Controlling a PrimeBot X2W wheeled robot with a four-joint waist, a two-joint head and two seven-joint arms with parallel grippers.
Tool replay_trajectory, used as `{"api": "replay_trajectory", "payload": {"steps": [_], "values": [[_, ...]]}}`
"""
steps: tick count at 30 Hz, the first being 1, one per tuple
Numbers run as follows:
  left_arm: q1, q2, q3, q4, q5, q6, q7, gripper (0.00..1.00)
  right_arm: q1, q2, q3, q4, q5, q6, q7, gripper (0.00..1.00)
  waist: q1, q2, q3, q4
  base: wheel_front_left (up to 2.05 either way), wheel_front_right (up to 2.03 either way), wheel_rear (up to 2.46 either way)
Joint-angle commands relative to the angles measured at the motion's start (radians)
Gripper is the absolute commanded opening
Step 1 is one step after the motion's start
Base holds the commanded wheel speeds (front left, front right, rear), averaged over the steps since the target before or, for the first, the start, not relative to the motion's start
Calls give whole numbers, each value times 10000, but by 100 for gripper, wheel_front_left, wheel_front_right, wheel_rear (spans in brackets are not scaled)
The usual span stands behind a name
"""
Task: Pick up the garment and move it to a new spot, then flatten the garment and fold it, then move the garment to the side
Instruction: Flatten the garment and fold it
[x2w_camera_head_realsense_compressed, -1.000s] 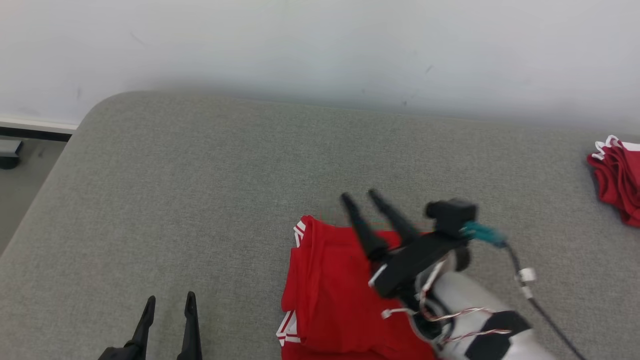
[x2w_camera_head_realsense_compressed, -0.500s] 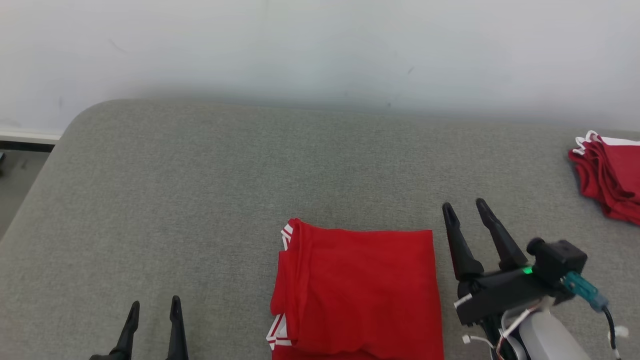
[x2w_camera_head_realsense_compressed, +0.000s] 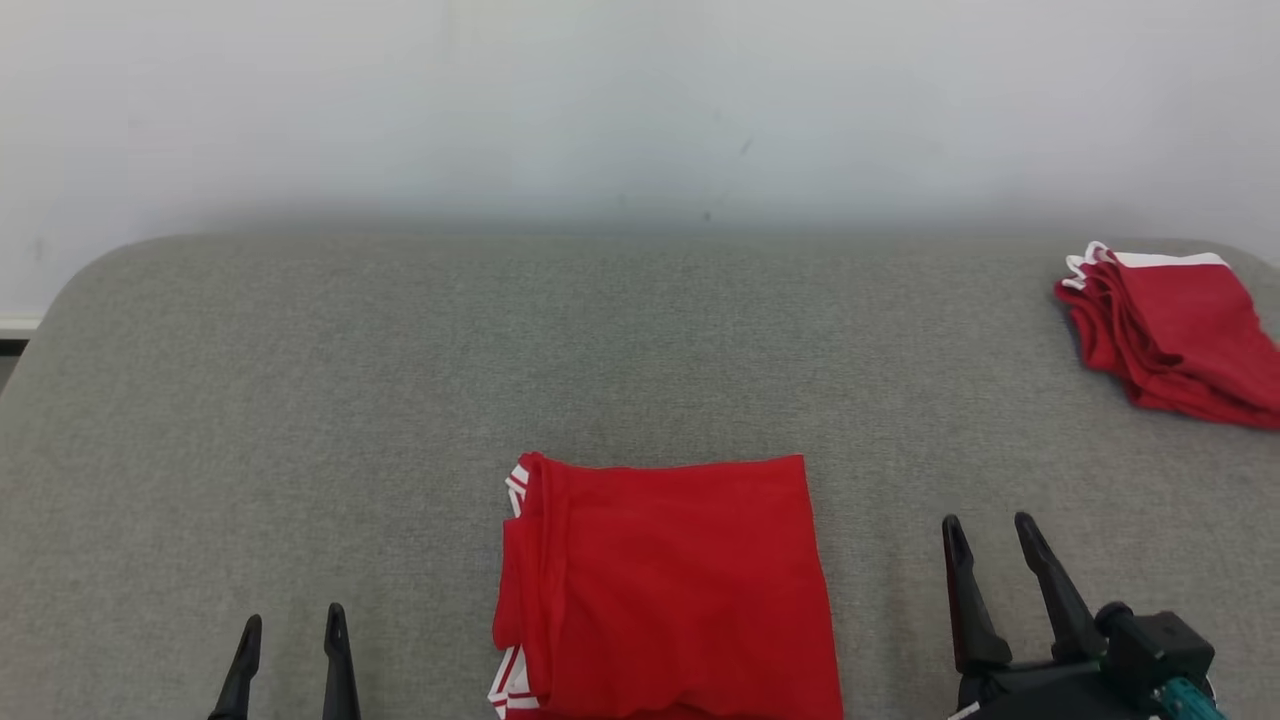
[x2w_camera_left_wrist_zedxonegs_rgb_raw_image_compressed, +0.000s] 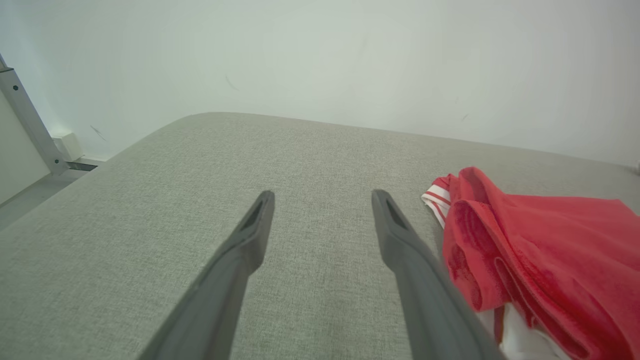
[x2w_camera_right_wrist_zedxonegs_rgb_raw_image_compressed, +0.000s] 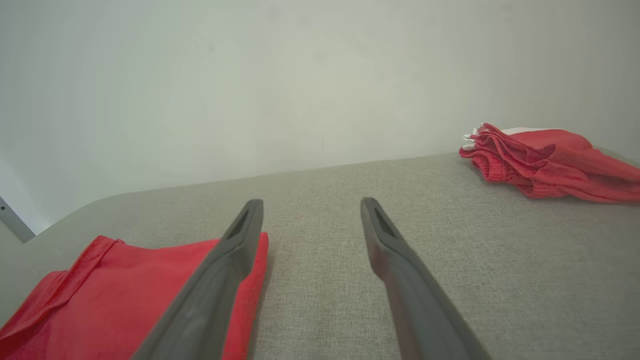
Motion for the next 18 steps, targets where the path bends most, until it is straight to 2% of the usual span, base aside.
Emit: {"api": "replay_trajectory", "payload": {"steps": [1,7,18], "values": [[139,-6,33,-24,86,-21,-16,100,191,83,-41,-67,-129,9,-4,100,0,0,-69,-147,0,0,0],[287,-6,49,-33,218,-31,-16,100,646,351,-317,-321,-281,9,-5,100,0,0,-207,-340,0,0,0],[452,-6,-72,-86,372,-63,-16,100,860,616,-190,-206,-478,9,-5,100,0,0,-355,-357,0,0,0]]}}
